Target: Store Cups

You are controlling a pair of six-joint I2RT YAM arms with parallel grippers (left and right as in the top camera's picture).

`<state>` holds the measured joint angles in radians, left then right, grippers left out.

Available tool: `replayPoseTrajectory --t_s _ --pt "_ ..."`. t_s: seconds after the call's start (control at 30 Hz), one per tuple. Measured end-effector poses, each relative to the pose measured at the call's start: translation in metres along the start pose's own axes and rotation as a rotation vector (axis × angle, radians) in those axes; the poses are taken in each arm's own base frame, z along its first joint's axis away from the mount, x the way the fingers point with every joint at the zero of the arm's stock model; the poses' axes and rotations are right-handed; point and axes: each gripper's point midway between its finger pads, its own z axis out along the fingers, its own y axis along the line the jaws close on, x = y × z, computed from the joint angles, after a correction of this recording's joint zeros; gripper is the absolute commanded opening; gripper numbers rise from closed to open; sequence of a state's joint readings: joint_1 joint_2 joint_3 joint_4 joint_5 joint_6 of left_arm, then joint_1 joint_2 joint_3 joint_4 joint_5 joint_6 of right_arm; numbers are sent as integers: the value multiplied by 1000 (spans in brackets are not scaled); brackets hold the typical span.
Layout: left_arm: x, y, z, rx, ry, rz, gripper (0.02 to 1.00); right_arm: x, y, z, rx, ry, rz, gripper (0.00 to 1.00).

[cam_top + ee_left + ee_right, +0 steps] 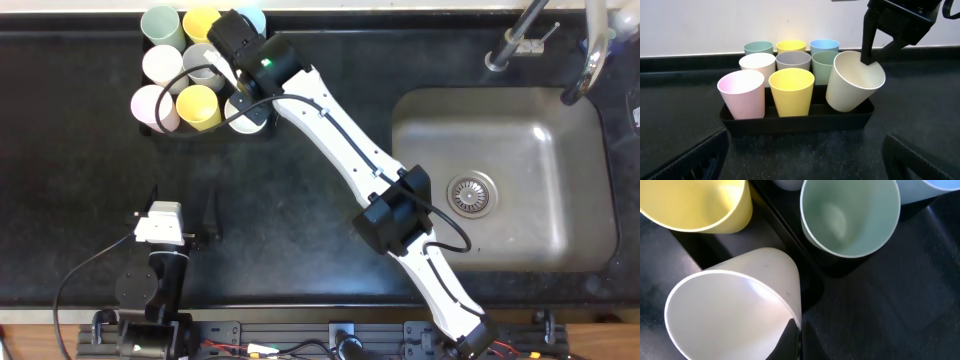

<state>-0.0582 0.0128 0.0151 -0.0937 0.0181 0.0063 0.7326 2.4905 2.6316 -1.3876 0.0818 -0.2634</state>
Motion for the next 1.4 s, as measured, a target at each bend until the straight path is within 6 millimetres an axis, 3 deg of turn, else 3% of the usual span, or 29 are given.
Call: replayPoseTrajectory --t_s 0.23,0.47,0.5,0.53,0.57,0.6,0.87,1.07,1.27,1.33,1.4 --pt "0 0 0 0 0 0 998 7 2 19 -7 37 -5 42" --pt "0 0 0 0 0 0 998 9 1 24 -7 48 -3 42" --pt "0 0 0 0 0 0 998 10 0 24 -8 49 -1 141" --pt "0 0 0 0 0 0 998 10 0 24 -8 49 -1 393" --pt "0 0 0 0 0 0 998 10 0 24 -9 48 0 847" --pt "0 0 0 0 0 0 998 10 0 25 -8 48 -8 996" --pt "0 0 0 0 0 0 998 8 0 27 -6 44 -4 998" --pt "0 0 0 0 0 0 998 -4 -14 19 35 -8 66 998" --pt "0 0 0 0 0 0 998 -38 -78 -45 121 -220 252 998" --pt "0 0 0 0 0 0 998 -36 -98 -68 157 -255 311 998" --pt "0 0 0 0 0 0 998 -21 -121 -95 189 -255 393 996"
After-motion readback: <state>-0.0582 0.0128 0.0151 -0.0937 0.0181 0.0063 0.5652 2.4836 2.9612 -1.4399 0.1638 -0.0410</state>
